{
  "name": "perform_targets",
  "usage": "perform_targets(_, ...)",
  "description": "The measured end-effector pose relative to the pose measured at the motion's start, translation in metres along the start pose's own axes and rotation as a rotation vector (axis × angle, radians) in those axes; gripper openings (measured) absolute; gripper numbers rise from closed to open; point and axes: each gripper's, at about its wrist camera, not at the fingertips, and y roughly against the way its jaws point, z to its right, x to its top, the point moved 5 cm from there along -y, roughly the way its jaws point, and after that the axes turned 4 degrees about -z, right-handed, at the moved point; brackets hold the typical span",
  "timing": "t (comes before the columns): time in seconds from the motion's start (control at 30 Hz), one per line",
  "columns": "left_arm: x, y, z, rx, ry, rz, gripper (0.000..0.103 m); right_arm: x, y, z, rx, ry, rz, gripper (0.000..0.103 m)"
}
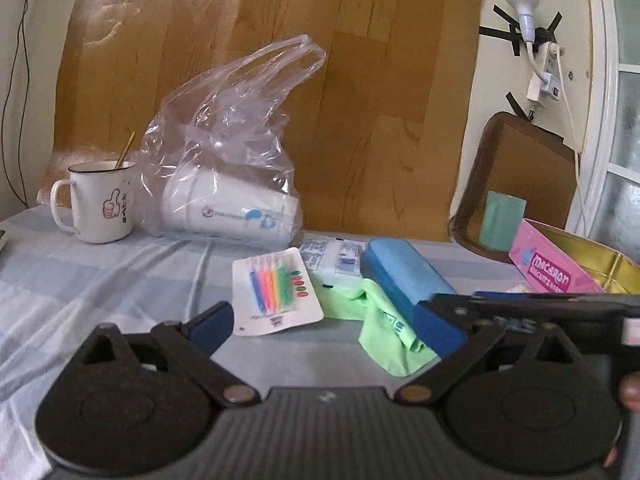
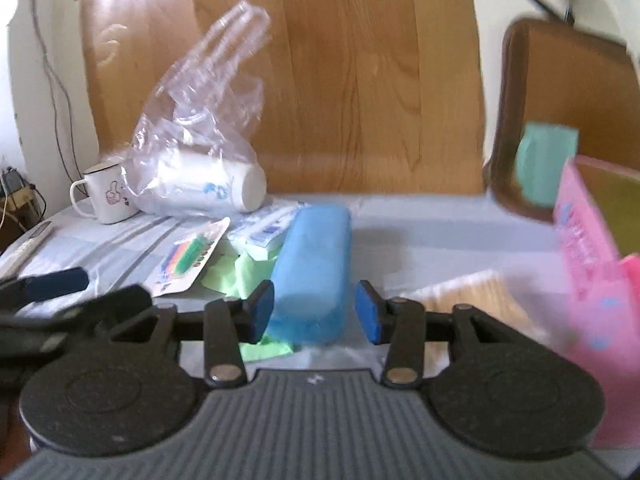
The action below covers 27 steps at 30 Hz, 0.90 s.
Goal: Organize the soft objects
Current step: 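Grasp the blue glasses case with the right tool and lift it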
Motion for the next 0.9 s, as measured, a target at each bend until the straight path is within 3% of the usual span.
perform_targets(0.17, 0.001, -0.003, -0.008, -0.012, 0.053, -0.019, 0.100, -0.005, -0.011, -0.003, 0.036, -0.075, -0.018, 0.054)
perform_targets(0.3, 0.001, -0.003, -0.007, -0.008, 0.053, -0.024, 0.101, -0.009, -0.019, -0.010, 0.039, -0.053, -0.094, 0.053)
perform_targets(0.5, 0.001, -0.004, -0.007, -0.006, 0.054, -0.028, 0.101, -0.009, -0.018, -0.002, 0.068, -0.109, -0.090, 0.048)
perform_targets(0.53, 0.001, -0.004, -0.007, -0.007, 0.054, -0.027, 0.101, -0.009, -0.018, -0.001, 0.070, -0.116, -0.089, 0.042)
perform_targets(0.57, 0.001, -0.004, -0.007, -0.007, 0.053, -0.025, 0.101, -0.009, -0.019, -0.001, 0.067, -0.119, -0.089, 0.017)
perform_targets(0.6, 0.001, -0.004, -0.007, -0.008, 0.053, -0.024, 0.101, -0.009, -0.019, 0.000, 0.067, -0.121, -0.094, 0.003)
perform_targets(0.9, 0.001, -0.003, -0.008, -0.004, 0.053, -0.012, 0.102, -0.015, -0.014, 0.001, 0.082, -0.137, -0.112, 0.004)
